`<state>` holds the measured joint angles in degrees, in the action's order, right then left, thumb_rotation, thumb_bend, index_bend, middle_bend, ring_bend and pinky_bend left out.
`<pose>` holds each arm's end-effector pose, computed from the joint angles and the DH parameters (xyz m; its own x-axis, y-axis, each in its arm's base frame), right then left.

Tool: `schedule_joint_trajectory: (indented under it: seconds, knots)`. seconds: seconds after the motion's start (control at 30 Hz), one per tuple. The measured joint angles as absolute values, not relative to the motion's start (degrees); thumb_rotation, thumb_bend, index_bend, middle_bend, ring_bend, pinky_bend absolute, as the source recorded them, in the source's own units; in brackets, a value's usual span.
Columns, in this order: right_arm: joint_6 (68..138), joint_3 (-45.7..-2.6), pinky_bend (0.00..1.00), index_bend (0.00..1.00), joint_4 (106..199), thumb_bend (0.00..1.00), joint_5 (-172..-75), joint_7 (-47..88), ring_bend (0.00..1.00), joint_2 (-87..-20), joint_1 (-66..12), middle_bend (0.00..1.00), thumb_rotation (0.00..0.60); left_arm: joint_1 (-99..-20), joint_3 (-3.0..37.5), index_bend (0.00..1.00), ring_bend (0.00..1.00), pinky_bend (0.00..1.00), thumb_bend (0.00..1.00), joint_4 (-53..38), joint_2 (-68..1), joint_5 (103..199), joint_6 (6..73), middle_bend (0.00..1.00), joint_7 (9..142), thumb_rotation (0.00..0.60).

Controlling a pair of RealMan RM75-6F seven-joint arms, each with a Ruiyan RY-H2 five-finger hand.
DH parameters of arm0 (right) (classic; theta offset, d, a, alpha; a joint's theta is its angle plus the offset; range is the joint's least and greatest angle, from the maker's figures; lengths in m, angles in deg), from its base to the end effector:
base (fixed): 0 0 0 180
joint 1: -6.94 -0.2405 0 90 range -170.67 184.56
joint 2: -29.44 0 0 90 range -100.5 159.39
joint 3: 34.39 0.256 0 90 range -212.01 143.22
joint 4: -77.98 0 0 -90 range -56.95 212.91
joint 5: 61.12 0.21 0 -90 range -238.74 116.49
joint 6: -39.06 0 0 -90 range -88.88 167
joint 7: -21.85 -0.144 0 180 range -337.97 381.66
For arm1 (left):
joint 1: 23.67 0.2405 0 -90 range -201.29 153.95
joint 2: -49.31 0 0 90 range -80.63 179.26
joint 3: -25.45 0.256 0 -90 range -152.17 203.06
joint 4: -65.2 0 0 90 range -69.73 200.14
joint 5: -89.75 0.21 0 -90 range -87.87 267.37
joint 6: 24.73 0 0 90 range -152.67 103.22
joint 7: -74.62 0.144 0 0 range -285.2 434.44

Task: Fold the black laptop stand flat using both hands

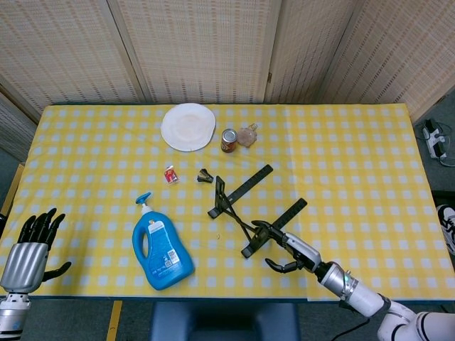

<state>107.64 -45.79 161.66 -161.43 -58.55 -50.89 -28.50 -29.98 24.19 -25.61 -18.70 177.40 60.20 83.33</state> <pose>-0.2039 -0.2398 0.0039 -0.5593 -0.7456 0.3624 -0.6599 0.1359 -0.7390 -0.3039 0.1827 0.1338 0.4991 0.0170 0.8664 0.8652 -0.0653 -0.4971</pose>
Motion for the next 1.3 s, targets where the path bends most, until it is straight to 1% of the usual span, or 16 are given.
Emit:
schedule_joint_trajectory:
  seconds: [0.27, 0.6, 1.03, 1.3]
  knots:
    - [107.3, -46.3, 0.00, 0.00, 159.0, 0.50, -161.2, -63.9, 0.00, -53.9, -28.2, 0.00, 0.600, -29.9, 24.3, 0.00, 0.00, 0.00, 0.16, -25.7, -18.6, 177.6, 60.3, 0.00, 83.2, 0.600]
    - [107.9, -47.7, 0.00, 0.00, 158.0, 0.50, -162.9, -69.7, 0.00, -55.2, -28.9, 0.00, 0.600, -29.9, 24.4, 0.00, 0.00, 0.00, 0.16, -25.4, -18.7, 177.8, 60.3, 0.00, 82.8, 0.600]
    - [107.4, -48.9, 0.00, 0.00, 157.3, 0.50, -163.4, -71.6, 0.00, -56.5, -29.4, 0.00, 0.600, -30.0, 24.5, 0.00, 0.00, 0.00, 0.16, -25.0, -18.9, 178.1, 60.1, 0.00, 82.5, 0.600]
    - [109.5, -49.3, 0.00, 0.00, 157.7, 0.50, -164.4, -68.4, 0.00, -54.8, -29.2, 0.00, 0.600, -31.4, 24.3, 0.00, 0.00, 0.00, 0.16, -24.7, -18.8, 178.7, 58.6, 0.00, 80.8, 0.600]
